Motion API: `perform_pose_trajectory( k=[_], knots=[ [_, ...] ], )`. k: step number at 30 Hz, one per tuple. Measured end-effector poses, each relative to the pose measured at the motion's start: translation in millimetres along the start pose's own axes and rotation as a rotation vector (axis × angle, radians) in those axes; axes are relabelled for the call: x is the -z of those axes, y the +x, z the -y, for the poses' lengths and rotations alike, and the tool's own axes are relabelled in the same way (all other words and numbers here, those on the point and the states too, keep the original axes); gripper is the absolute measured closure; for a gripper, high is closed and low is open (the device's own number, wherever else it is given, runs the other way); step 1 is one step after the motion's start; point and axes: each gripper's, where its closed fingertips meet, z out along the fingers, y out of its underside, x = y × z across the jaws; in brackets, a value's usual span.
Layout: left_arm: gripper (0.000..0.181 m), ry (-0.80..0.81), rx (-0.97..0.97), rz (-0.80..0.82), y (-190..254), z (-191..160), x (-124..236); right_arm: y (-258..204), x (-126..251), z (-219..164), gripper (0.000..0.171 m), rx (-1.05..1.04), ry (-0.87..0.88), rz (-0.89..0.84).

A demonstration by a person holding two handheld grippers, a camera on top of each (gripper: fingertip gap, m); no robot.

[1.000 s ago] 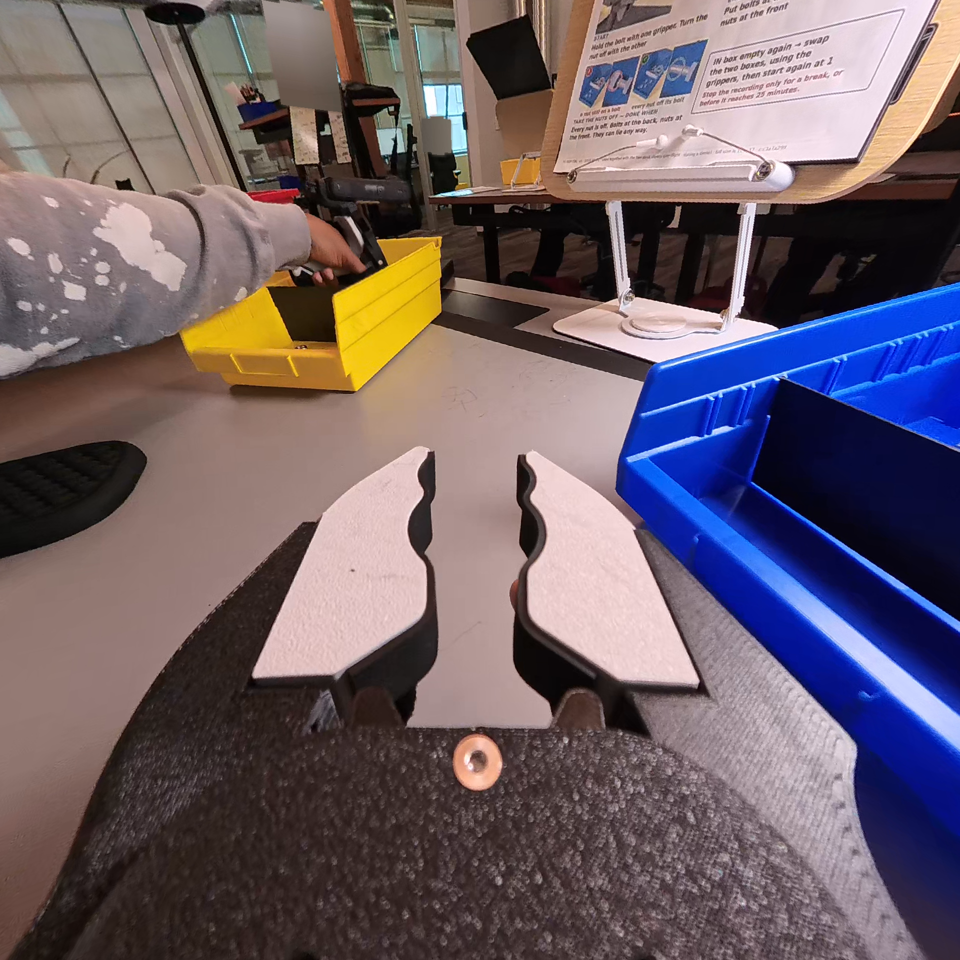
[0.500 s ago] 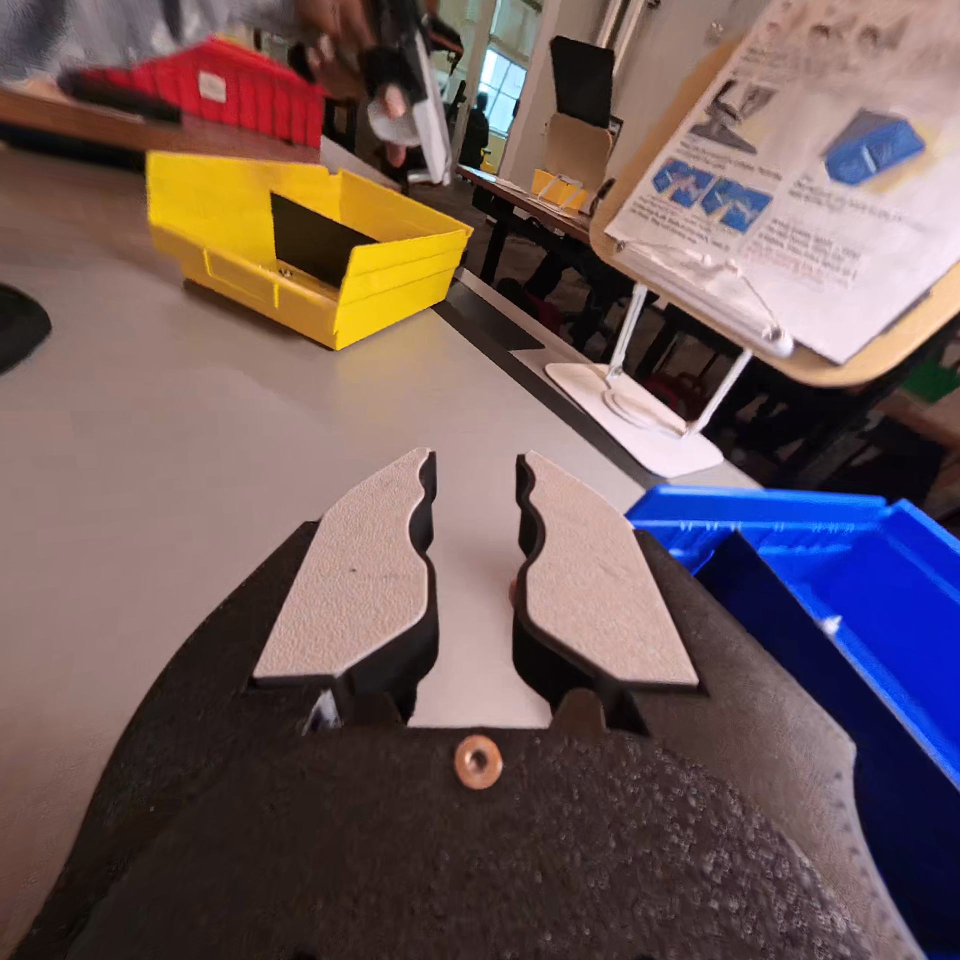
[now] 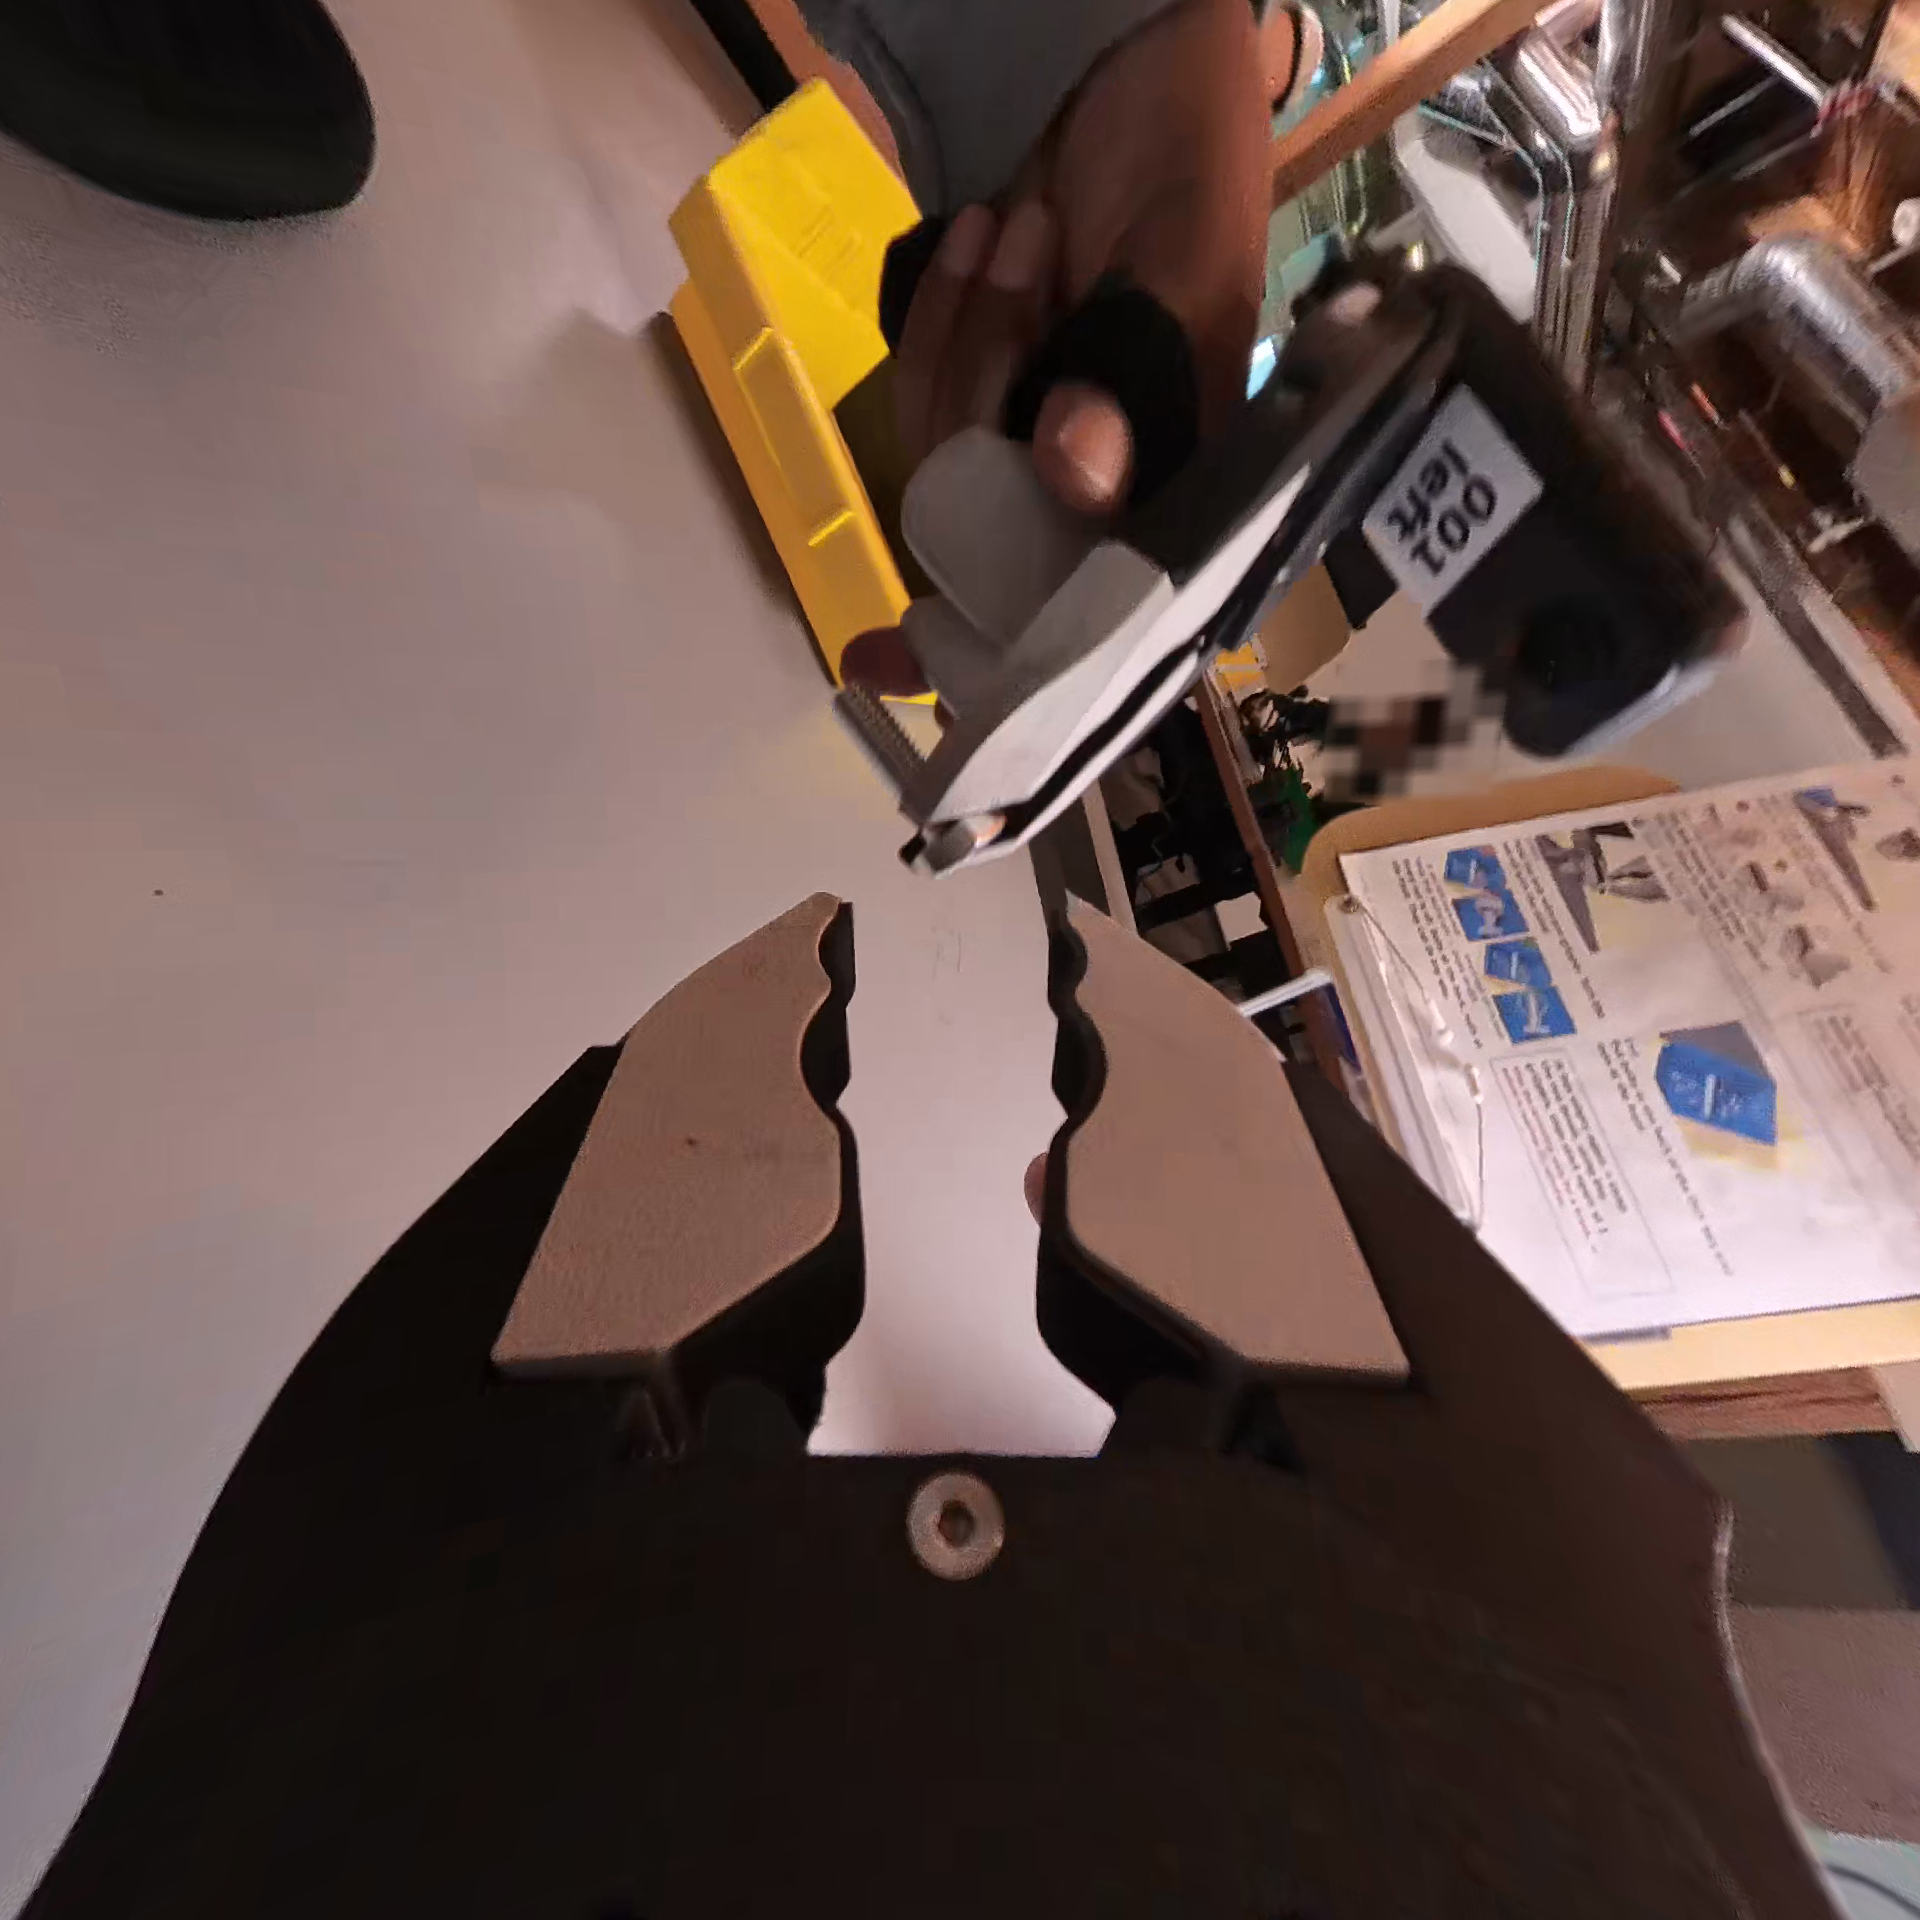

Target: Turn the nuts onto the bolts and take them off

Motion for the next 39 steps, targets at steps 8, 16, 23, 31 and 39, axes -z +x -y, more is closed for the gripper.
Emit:
perform_pose_trajectory(
  k=[8, 16, 23, 31, 39],
  knots=[
    [0.164, -0.060, 0.038, -0.075, 1.7, -14.9, -29.8, -29.4, -6.2, 3.4, 0.146, 0.099, 0.000, 0.072],
    [0.156, 0.252, -0.017, -0.221, 18.2, 12.7, -3.7, -3.2, 3.0, 3.5, 0.154, -0.302, 0.121, 0.046],
    [0.151, 0.661, -0.427, 0.056, 42.5, 53.7, 44.9, 47.1, 19.5, 1.1, 0.154, -1.165, 0.426, 0.096],
    [0.168, 0.647, -0.630, 0.187, 65.9, 72.0, 43.6, 57.8, 21.5, 26.2, 0.154, -1.322, 0.530, 0.140],
    [0.171, 0.551, -0.618, 0.042, 88.7, 67.1, 50.4, 50.1, 29.6, 49.3, 0.149, -1.036, 0.530, 0.222]
  ],
)
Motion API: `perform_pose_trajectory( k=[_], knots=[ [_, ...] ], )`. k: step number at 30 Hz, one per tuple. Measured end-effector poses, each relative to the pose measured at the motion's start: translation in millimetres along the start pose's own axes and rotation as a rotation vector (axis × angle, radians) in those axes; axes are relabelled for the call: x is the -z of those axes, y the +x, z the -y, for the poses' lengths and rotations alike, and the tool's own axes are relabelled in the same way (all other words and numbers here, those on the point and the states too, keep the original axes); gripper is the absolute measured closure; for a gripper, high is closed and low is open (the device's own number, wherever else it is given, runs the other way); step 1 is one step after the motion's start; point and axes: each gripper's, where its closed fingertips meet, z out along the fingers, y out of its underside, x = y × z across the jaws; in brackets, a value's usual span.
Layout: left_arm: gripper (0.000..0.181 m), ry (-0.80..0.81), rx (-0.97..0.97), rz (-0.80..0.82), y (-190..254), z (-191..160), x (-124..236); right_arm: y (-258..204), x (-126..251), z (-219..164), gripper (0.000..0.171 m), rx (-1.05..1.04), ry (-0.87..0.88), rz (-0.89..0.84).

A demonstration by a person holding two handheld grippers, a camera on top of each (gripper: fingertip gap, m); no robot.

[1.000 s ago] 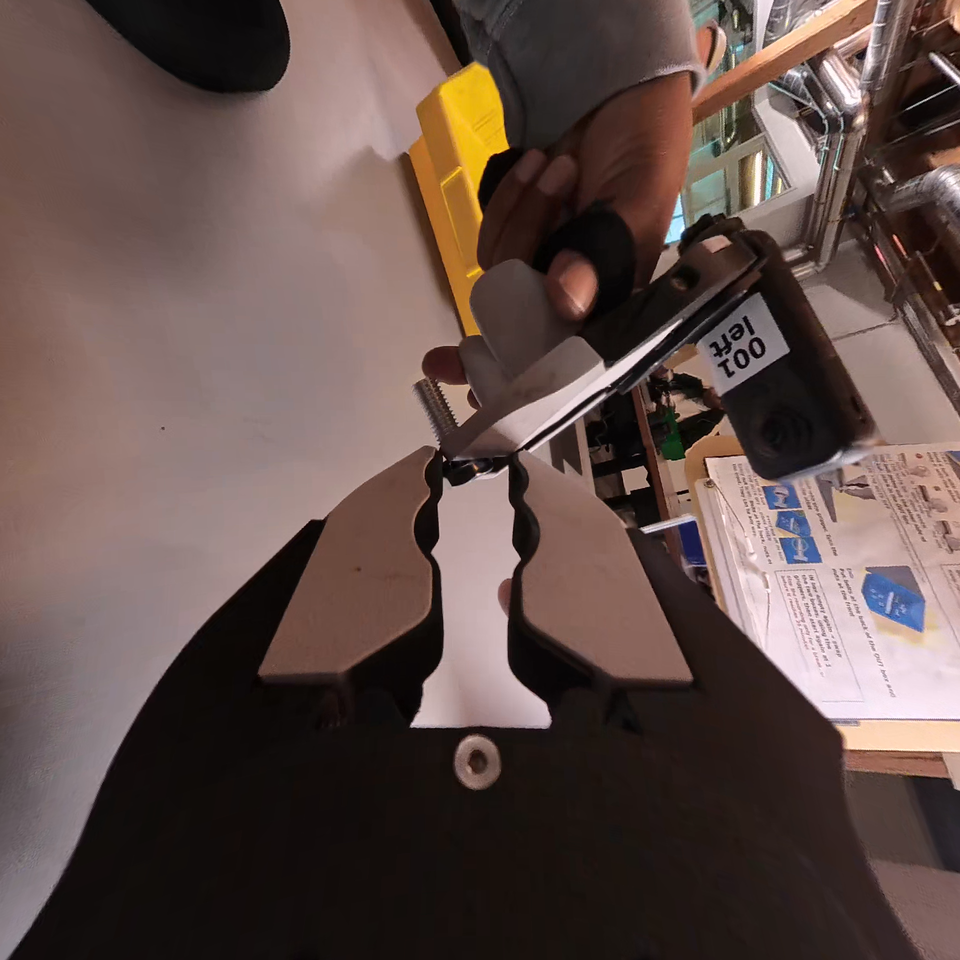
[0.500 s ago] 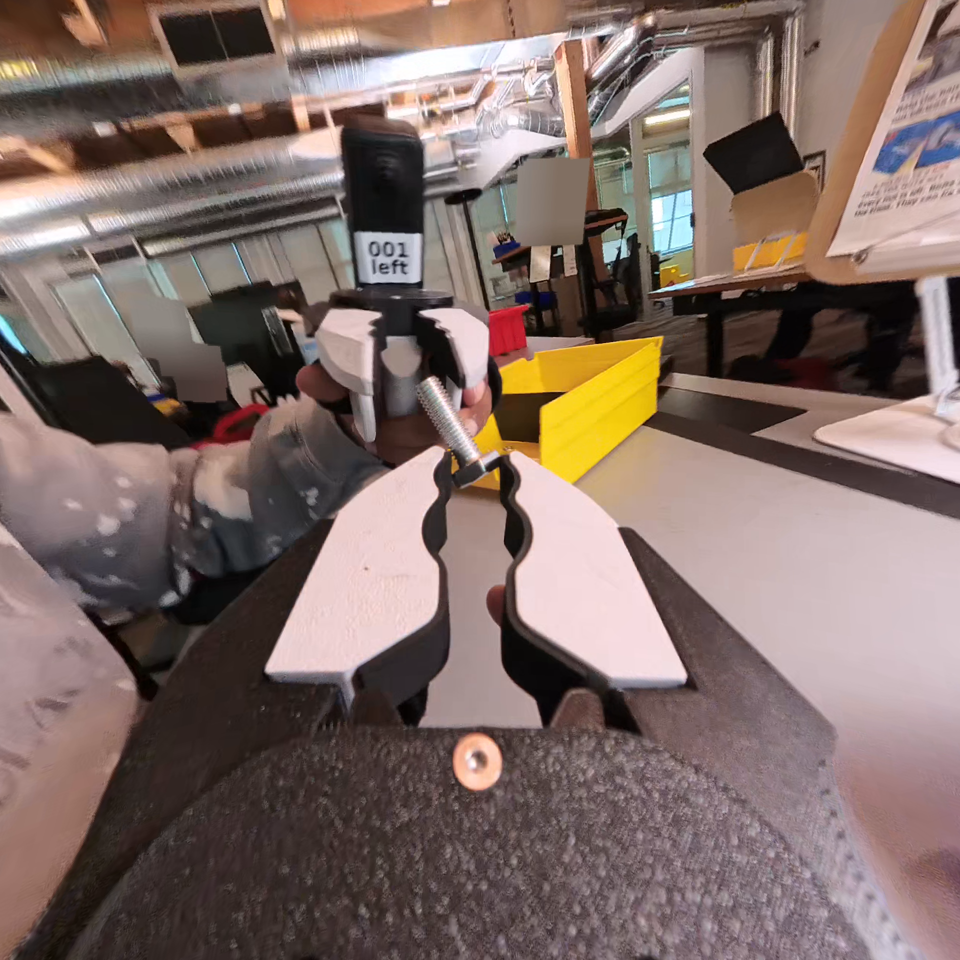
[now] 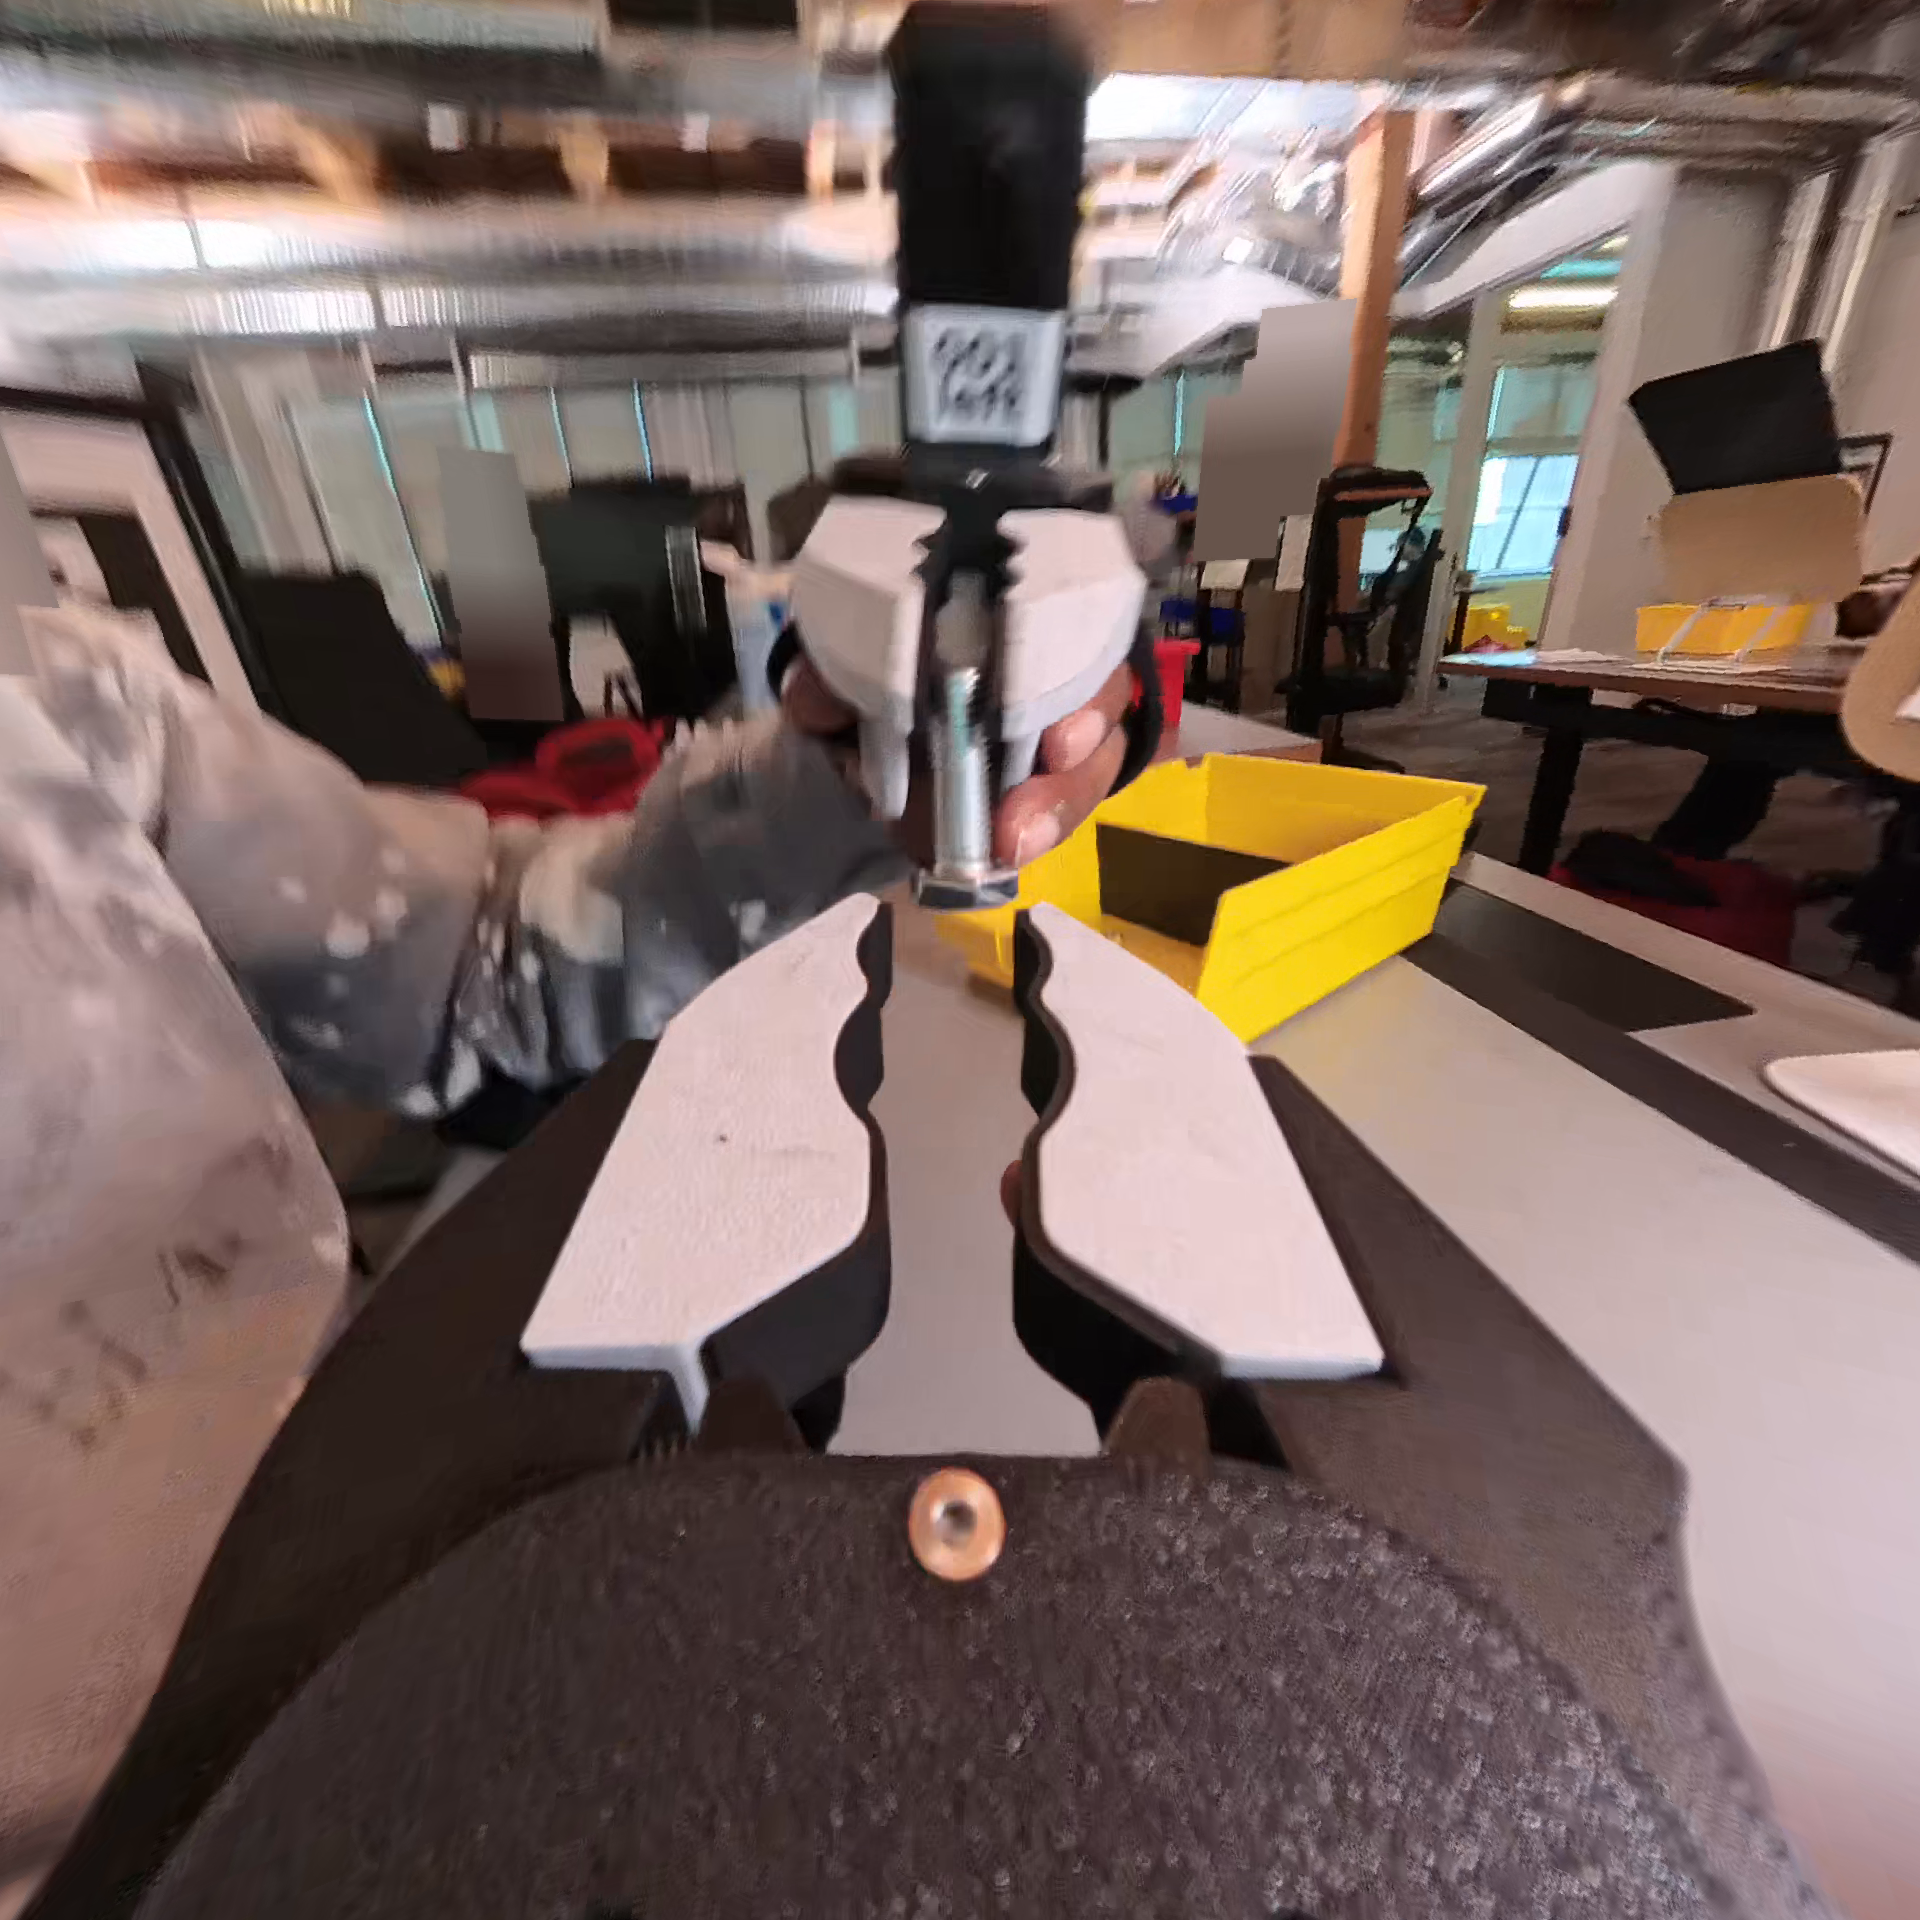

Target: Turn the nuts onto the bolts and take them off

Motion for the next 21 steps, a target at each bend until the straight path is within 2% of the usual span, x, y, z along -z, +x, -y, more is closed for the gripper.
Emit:
perform_pose_trajectory(
  k=[2, 5, 11, 21],
  knots=[
    [0.171, -0.002, 0.026, -0.043, 3.9, -3.7, 3.9, -5.5, -1.8, -4.8, 0.144, 0.064, -0.056, 0.011],
    [0.171, 0.001, 0.052, -0.083, 7.9, -7.6, 5.5, -7.7, -4.9, -5.3, 0.143, 0.043, -0.050, 0.012],
    [0.171, -0.006, 0.051, -0.110, 11.8, -10.3, 4.0, -16.3, -10.8, -4.5, 0.148, -0.013, -0.029, 0.074],
    [0.171, 0.000, 0.027, -0.119, 16.0, -7.4, 1.1, -18.1, -10.7, -4.1, 0.153, -0.014, -0.027, 0.070]
  ],
)
